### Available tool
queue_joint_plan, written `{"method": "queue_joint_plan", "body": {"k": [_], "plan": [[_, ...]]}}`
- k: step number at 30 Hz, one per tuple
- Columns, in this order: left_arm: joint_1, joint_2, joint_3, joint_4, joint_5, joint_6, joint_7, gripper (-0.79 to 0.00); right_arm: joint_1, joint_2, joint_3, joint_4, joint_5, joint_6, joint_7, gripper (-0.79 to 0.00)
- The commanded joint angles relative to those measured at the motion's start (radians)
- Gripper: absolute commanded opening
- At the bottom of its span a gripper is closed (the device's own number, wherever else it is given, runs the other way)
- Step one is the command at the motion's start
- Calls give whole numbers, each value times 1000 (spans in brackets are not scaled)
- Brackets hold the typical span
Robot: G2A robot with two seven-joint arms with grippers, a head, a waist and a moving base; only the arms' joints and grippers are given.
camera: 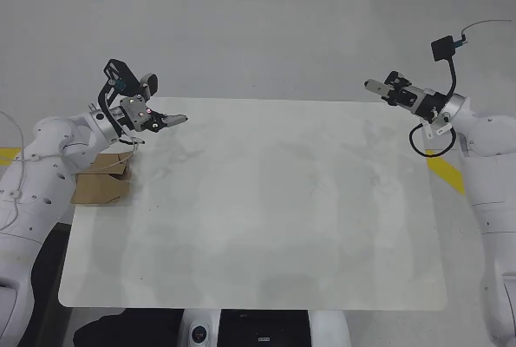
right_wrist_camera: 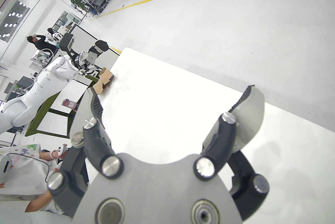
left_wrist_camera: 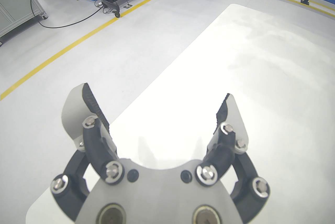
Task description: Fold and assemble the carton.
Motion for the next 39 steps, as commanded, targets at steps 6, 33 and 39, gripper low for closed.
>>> {"method": "queue_joint_plan", "body": {"k": [6,33,39], "plan": [[0,0,0,0,0,0,0,-1,0,0,0,0,0,0,0,0],[136,51,-252,78,-1090,-26,-589,0,0,0,0,0,0,0,0,0],[171,64,-320,109,-1363,29,-753,0,0,0,0,0,0,0,0,0]]}}
